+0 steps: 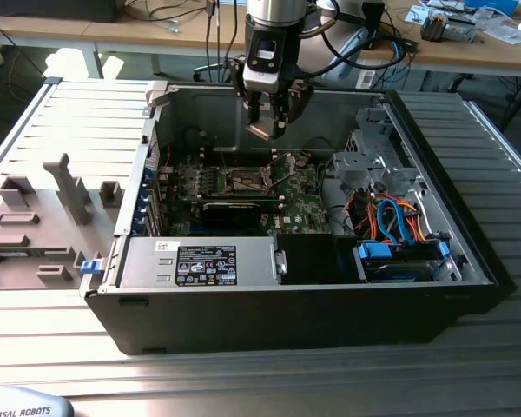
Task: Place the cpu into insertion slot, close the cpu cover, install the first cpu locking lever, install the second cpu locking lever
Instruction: 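Place the cpu into insertion slot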
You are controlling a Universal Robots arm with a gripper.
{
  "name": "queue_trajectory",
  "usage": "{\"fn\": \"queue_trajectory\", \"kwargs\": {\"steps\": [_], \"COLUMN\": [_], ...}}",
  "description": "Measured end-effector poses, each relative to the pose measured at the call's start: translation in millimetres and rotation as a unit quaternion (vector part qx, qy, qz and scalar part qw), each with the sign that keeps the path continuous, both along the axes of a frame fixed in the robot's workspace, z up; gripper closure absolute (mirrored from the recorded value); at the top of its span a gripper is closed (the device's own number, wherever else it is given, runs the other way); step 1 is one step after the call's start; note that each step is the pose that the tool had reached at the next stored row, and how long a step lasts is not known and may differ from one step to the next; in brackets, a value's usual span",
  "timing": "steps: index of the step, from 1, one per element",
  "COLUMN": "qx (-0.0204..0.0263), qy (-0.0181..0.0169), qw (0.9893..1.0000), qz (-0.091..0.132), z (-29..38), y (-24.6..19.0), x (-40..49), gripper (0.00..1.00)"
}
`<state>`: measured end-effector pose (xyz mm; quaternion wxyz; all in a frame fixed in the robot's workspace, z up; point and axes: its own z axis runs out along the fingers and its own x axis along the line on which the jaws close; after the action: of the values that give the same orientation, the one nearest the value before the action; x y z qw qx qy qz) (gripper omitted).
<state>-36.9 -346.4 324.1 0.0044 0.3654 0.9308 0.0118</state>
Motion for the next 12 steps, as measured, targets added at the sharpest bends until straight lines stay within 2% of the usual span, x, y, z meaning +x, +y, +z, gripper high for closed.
{"fn": "queue_trajectory", "kwargs": {"steps": [12], "qx": [-0.0001], "qy": [0.0], "qw": [1.0], "qz": [-0.006], "z": [-0.1], "y": [0.0], "x": [0.0], "gripper": [0.46]}}
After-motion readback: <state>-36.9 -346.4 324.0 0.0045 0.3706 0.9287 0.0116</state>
